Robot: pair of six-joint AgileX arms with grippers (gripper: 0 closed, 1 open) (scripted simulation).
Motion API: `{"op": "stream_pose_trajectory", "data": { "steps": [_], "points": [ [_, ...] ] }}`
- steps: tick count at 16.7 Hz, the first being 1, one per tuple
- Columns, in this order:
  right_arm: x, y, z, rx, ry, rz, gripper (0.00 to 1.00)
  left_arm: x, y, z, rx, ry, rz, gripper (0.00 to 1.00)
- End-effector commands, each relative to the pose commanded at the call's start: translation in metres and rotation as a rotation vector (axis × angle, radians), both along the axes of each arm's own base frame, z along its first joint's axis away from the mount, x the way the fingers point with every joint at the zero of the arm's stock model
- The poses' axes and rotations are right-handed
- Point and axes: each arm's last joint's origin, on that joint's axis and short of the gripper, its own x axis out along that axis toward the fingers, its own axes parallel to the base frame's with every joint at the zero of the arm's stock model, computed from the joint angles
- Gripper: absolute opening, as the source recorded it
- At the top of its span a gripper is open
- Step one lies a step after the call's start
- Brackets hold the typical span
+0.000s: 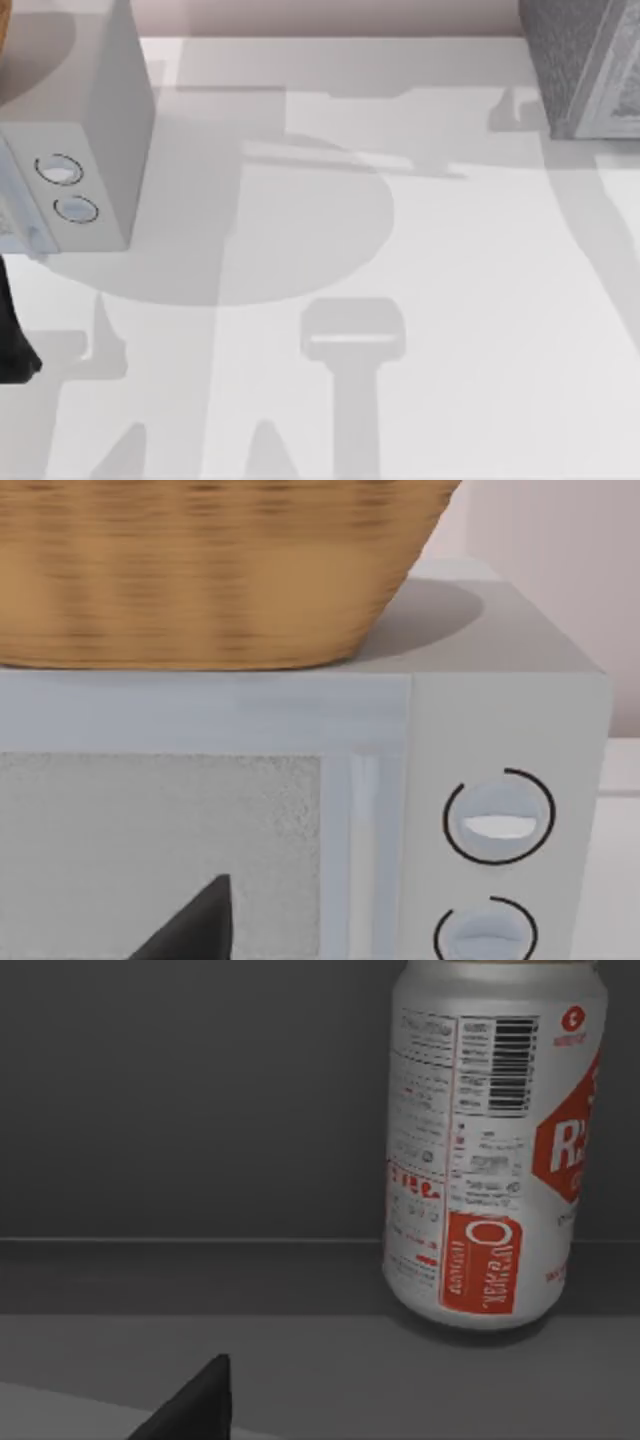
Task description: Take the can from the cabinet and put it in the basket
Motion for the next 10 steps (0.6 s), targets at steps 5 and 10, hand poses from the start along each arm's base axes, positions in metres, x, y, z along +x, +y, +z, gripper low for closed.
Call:
{"op": "stream_pose_trajectory", "data": {
  "steps": [5,10],
  "points": [
    [0.01,-0.003,0.003,-0.001,-0.01,-0.005,1.0,0.0,0.0,0.0,0.0,0.0,0.0,1.0],
    [0.064,-0.012,0.001,-0.001,-0.009,-0.009,1.0,0.0,0.0,0.0,0.0,0.0,0.0,1.0]
  ]
}}
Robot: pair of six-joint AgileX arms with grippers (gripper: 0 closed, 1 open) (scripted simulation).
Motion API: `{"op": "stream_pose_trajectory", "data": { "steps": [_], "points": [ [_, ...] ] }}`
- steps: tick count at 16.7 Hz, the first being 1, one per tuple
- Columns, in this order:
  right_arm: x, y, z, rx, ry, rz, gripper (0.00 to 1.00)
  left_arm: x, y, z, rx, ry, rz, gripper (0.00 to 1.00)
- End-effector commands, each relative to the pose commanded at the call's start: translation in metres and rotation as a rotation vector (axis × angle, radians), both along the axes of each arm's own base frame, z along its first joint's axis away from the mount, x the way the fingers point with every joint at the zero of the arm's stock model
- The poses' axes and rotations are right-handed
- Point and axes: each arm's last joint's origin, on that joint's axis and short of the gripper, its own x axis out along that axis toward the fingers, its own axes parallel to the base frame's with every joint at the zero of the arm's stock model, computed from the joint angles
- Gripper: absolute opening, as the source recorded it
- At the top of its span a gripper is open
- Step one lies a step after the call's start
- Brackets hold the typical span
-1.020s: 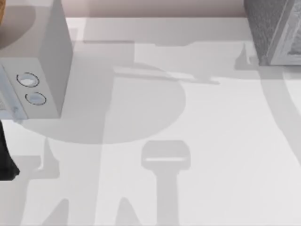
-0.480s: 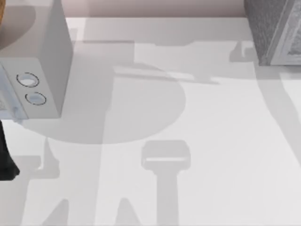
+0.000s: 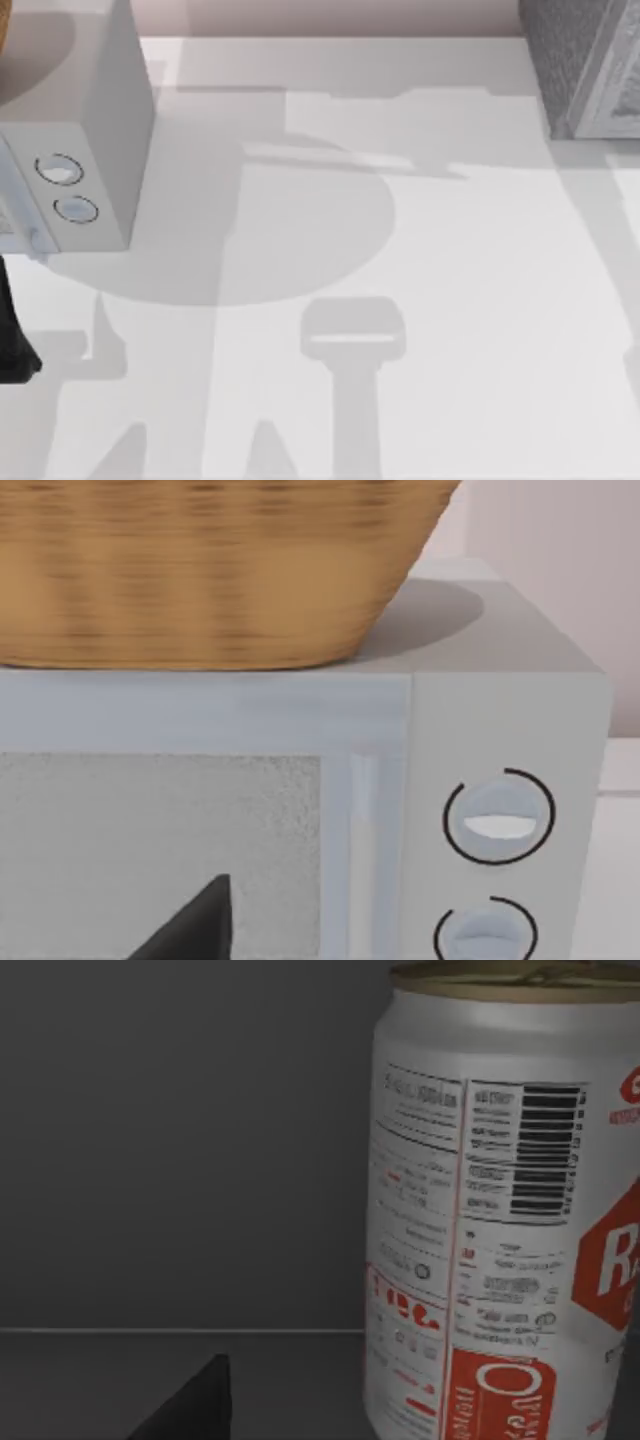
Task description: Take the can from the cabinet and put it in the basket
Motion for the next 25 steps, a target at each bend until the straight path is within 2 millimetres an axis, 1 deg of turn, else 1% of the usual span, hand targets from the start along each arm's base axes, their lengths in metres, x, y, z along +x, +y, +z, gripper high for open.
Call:
{"op": "stream_pose_trajectory", "data": {
  "steps": [2,3,8,10,16,18,20,23,25],
  "points": [
    [0.017,-0.005,-0.003,0.001,0.001,0.0,1.0,0.0,0.0,0.0,0.0,0.0,0.0,1.0],
    [0.022,-0.006,-0.004,0.001,0.0,0.0,1.0,0.0,0.0,0.0,0.0,0.0,0.0,1.0],
    [0.023,-0.005,-0.005,0.001,0.004,0.003,1.0,0.0,0.0,0.0,0.0,0.0,0.0,1.0],
    [0.029,-0.005,-0.003,0.001,0.001,0.001,1.0,0.0,0.0,0.0,0.0,0.0,0.0,1.0],
    [0.068,-0.006,-0.001,0.002,-0.001,0.0,1.0,0.0,0.0,0.0,0.0,0.0,0.0,1.0],
    [0.078,-0.007,-0.002,0.002,-0.001,0.0,1.0,0.0,0.0,0.0,0.0,0.0,0.0,1.0],
    [0.083,-0.007,-0.003,0.002,0.0,0.0,1.0,0.0,0.0,0.0,0.0,0.0,0.0,1.0],
    [0.083,-0.007,-0.003,0.002,0.0,0.0,1.0,0.0,0.0,0.0,0.0,0.0,0.0,1.0],
    [0.083,-0.007,-0.003,0.002,0.0,0.0,0.85,0.0,0.0,0.0,0.0,0.0,0.0,1.0]
  ]
}}
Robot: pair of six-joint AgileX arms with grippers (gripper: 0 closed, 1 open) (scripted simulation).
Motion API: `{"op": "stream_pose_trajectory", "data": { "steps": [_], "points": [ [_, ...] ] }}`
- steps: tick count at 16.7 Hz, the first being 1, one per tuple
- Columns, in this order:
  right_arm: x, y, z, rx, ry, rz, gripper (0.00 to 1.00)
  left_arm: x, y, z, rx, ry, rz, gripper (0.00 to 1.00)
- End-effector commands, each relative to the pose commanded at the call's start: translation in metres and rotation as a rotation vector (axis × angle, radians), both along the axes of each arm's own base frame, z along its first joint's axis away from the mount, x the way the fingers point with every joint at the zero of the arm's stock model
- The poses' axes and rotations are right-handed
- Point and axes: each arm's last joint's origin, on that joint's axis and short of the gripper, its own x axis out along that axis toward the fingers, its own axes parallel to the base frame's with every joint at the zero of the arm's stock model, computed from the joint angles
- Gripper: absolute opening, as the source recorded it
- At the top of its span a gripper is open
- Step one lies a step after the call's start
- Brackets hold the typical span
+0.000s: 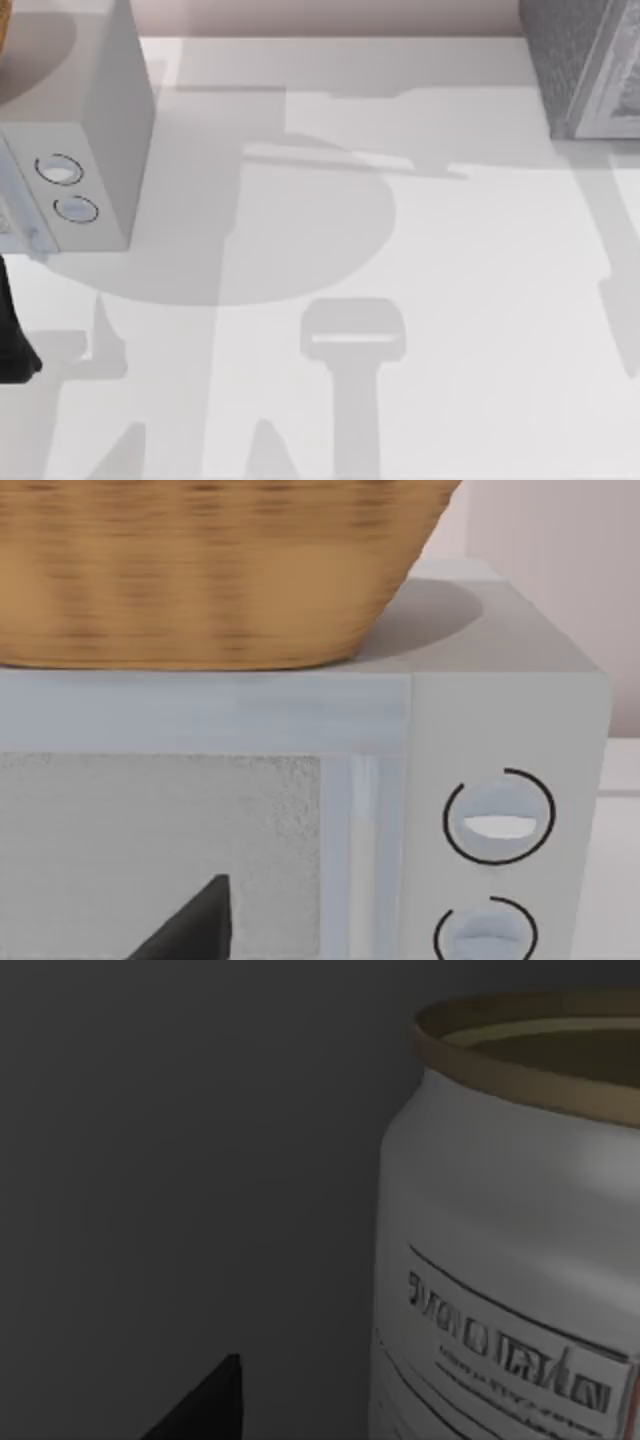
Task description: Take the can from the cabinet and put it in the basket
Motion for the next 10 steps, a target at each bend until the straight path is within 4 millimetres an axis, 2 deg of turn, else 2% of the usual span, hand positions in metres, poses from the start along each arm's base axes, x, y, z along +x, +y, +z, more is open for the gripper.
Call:
{"op": "stream_pose_trajectory", "data": {
  "steps": [10],
  "points": [
    [0.0,0.0,0.0,0.0,0.0,0.0,0.1,0.0,0.0,0.0,0.0,0.0,0.0,1.0]
  ]
}}
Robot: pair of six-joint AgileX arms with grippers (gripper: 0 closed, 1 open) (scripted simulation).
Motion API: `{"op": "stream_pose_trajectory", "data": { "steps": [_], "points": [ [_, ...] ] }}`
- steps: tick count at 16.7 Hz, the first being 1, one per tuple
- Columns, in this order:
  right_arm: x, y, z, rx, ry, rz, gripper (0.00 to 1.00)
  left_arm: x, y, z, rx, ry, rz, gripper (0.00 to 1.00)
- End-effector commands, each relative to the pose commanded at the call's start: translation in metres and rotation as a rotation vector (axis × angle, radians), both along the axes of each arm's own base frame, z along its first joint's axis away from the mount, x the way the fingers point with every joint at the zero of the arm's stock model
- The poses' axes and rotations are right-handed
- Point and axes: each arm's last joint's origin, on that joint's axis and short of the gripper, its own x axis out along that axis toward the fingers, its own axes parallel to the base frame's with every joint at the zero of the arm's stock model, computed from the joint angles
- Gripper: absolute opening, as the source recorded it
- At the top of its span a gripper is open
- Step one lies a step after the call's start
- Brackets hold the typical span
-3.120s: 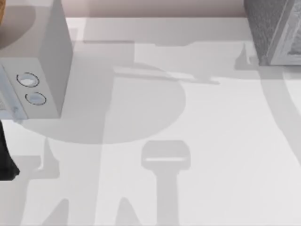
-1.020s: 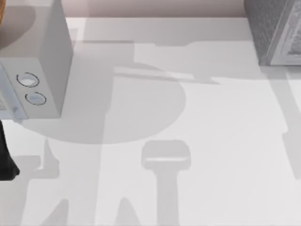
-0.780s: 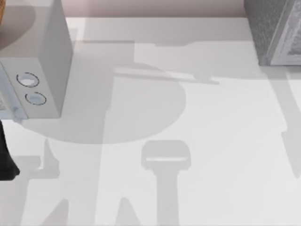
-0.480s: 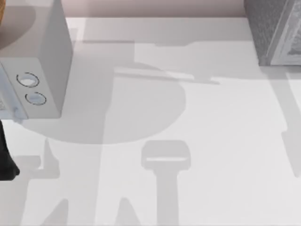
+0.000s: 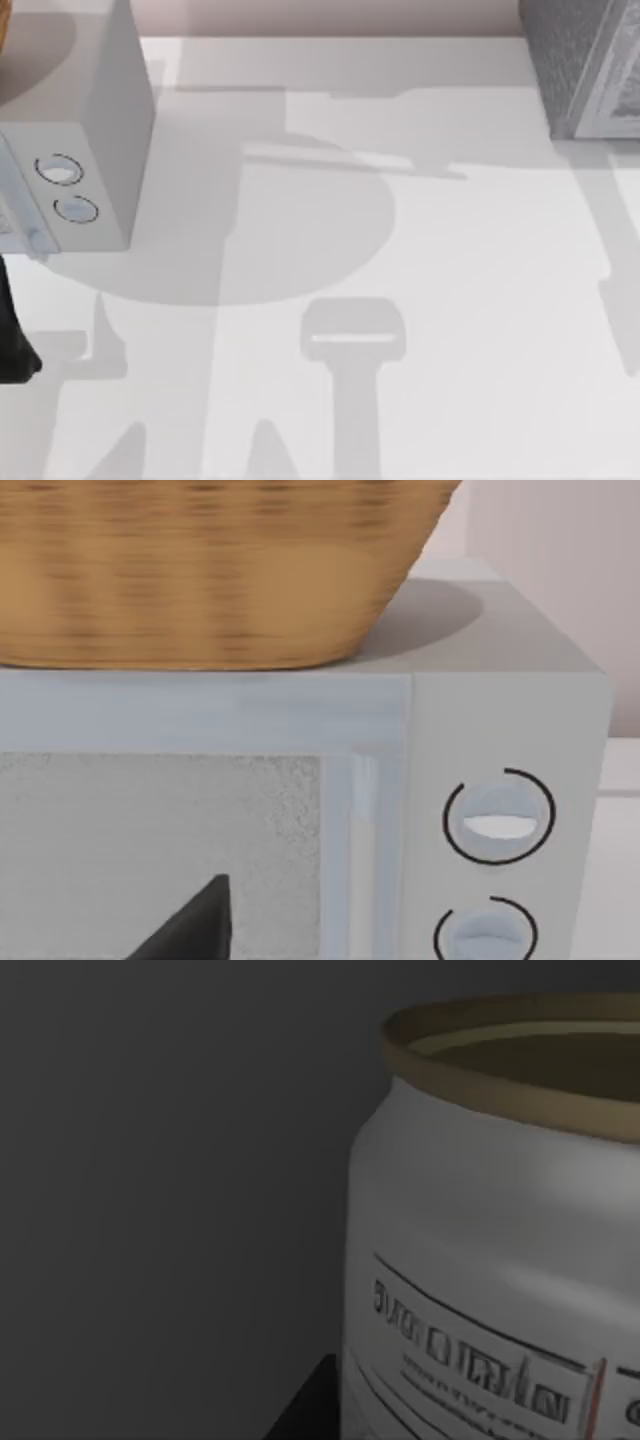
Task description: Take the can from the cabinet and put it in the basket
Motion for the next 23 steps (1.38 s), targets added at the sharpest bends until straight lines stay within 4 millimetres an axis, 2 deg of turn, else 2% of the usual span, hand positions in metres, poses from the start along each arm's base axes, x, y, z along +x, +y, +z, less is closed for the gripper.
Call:
{"op": "stream_pose_trajectory", "data": {
  "steps": [1,2,10,12,15,19,23],
  "points": [
    [0.0,0.0,0.0,0.0,0.0,0.0,0.02,0.0,0.0,0.0,0.0,0.0,0.0,1.0],
    [0.0,0.0,0.0,0.0,0.0,0.0,0.0,0.0,0.0,0.0,0.0,0.0,0.0,1.0],
    [0.0,0.001,0.0,0.001,0.0,0.002,0.0,0.0,0.0,0.0,0.0,0.0,0.0,1.0],
    [-0.006,0.001,0.004,0.002,-0.004,0.001,0.0,0.0,0.0,0.0,0.0,0.0,0.0,1.0],
    [-0.037,0.002,0.021,0.002,-0.011,0.0,0.0,0.0,0.0,0.0,0.0,0.0,0.0,1.0],
    [-0.101,0.005,0.044,0.002,-0.006,0.002,0.0,0.0,0.0,0.0,0.0,0.0,0.0,1.0],
    [-0.16,0.004,0.057,0.001,0.0,0.003,0.0,0.0,0.0,0.0,0.0,0.0,0.0,1.0]
  ]
}}
